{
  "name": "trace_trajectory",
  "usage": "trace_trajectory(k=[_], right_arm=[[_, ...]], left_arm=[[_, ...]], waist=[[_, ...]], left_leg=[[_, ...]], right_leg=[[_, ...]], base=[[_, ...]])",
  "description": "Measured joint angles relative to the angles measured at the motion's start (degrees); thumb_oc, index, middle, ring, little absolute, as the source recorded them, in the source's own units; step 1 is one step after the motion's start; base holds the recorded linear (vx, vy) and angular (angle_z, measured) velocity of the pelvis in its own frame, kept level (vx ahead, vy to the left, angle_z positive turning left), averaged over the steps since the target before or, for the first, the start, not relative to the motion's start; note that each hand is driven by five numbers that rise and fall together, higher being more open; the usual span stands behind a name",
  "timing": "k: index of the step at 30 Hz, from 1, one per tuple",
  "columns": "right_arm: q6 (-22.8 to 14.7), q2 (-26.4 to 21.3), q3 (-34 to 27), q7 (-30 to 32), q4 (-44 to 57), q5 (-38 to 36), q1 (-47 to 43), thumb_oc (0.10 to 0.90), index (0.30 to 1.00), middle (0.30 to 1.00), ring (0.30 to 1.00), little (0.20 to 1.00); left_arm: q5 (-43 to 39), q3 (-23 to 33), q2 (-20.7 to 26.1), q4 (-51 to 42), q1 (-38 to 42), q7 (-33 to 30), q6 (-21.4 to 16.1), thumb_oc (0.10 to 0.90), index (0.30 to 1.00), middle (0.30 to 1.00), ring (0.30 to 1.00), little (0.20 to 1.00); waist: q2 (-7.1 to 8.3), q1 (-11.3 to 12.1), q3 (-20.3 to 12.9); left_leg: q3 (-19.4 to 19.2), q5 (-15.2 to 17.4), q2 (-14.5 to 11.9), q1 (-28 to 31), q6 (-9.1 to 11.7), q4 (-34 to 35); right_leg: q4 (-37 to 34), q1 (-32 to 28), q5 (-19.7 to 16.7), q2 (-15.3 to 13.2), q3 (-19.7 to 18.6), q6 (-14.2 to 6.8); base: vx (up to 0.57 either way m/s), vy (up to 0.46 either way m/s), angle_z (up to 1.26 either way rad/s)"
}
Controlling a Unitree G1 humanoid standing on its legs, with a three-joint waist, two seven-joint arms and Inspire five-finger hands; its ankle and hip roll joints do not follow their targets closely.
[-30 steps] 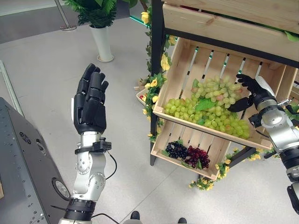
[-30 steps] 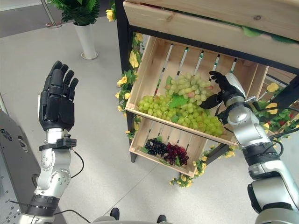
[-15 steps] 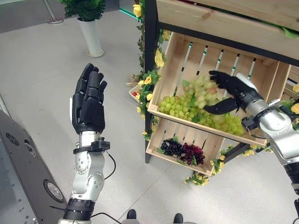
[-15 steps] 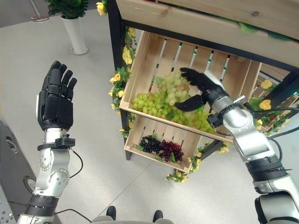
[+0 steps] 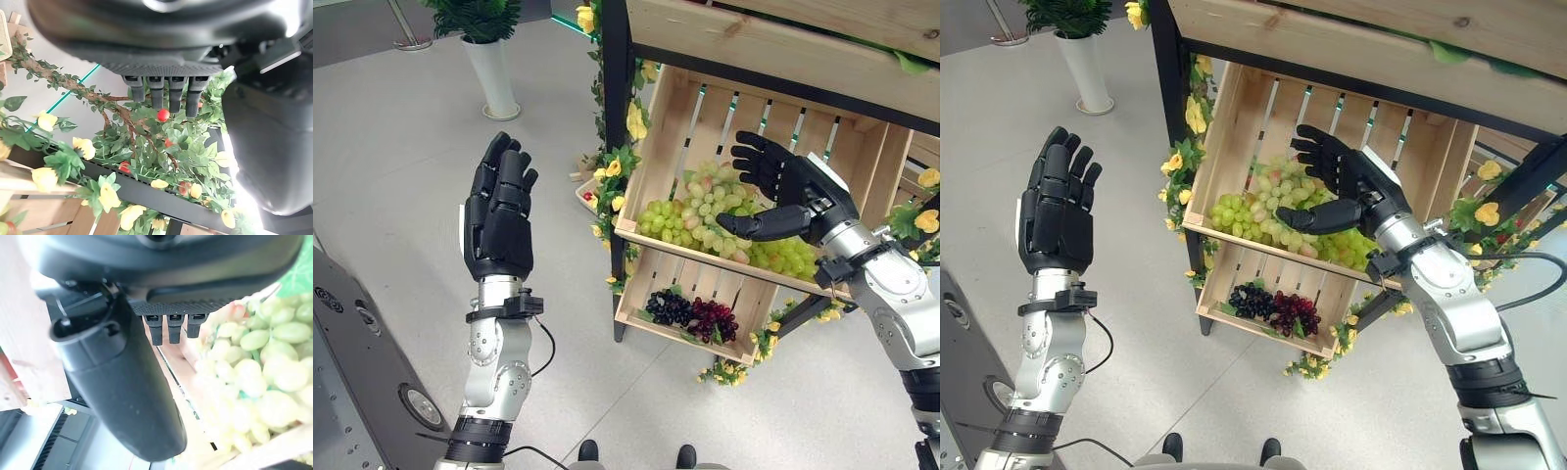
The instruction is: Pick up the fruits from the basket on one side to the basket on the other side
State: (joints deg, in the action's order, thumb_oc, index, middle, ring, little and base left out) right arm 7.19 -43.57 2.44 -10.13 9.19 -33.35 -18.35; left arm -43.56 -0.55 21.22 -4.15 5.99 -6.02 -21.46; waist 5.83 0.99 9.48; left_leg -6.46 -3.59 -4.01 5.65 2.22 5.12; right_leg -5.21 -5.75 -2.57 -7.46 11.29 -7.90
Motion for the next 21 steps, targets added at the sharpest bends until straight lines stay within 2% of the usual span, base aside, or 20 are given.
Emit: trace_trajectory(k=[6,11,15,17,21], right_arm=[[-2.09,2.73,-2.43,0.16,1.56,-2.08,1.53,0.8,0.9,0.9,0.9,0.9],[-2.24,5.64,-4.15,-0.52,6.17,-12.15,2.24,0.8,0.9,0.9,0.9,0.9],[-2.31,9.61,-3.83,-5.63,7.48,-21.4,2.54,0.8,0.9,0.9,0.9,0.9],[-2.61,13.71,-2.62,-9.33,8.98,-25.99,3.33,0.8,0.9,0.9,0.9,0.9],[-2.73,17.49,1.61,-17.65,9.63,-28.5,3.63,0.8,0.9,0.9,0.9,0.9]], left_arm=[[0.01,0.02,0.0,-0.58,-0.38,-0.04,0.0,0.8,0.9,0.9,0.9,0.9],[0.02,0.07,-0.2,-1.06,-1.3,-0.07,0.0,0.8,0.9,0.9,0.9,0.9],[0.0,0.02,-0.23,-1.06,-1.4,0.25,0.0,0.8,0.9,0.9,0.9,0.9],[-0.01,-0.18,-0.38,-1.09,-1.52,1.18,0.02,0.8,0.9,0.9,0.9,0.9],[-0.04,-0.26,-0.48,-1.28,-1.58,2.37,1.19,0.8,0.9,0.9,0.9,0.9]], waist=[[-0.51,-0.13,-0.07],[-1.1,-0.23,-0.12],[-1.17,-0.09,-0.16],[-1.3,0.25,-0.21],[-1.46,0.75,-0.28]], left_leg=[[-0.18,0.02,0.03,-0.02,-0.02,0.0],[-0.23,0.03,0.01,-0.01,-0.02,0.0],[-0.18,0.02,0.01,0.0,-0.02,0.0],[-0.11,0.02,0.05,-0.06,-0.02,0.0],[0.01,0.01,0.1,-0.11,-0.02,-0.01]], right_leg=[[0.01,0.09,-0.01,-0.03,-0.12,0.0],[0.02,0.13,-0.02,-0.01,-0.19,-0.01],[0.02,0.11,-0.03,0.0,-0.15,-0.01],[0.02,0.1,-0.03,-0.04,-0.06,-0.01],[0.02,0.09,-0.02,-0.1,0.16,-0.01]], base=[[0.0,0.0,0.0],[0.0,0.0,0.0],[0.0,0.0,0.0],[0.0,0.0,0.0],[0.01,0.009,0.01]])
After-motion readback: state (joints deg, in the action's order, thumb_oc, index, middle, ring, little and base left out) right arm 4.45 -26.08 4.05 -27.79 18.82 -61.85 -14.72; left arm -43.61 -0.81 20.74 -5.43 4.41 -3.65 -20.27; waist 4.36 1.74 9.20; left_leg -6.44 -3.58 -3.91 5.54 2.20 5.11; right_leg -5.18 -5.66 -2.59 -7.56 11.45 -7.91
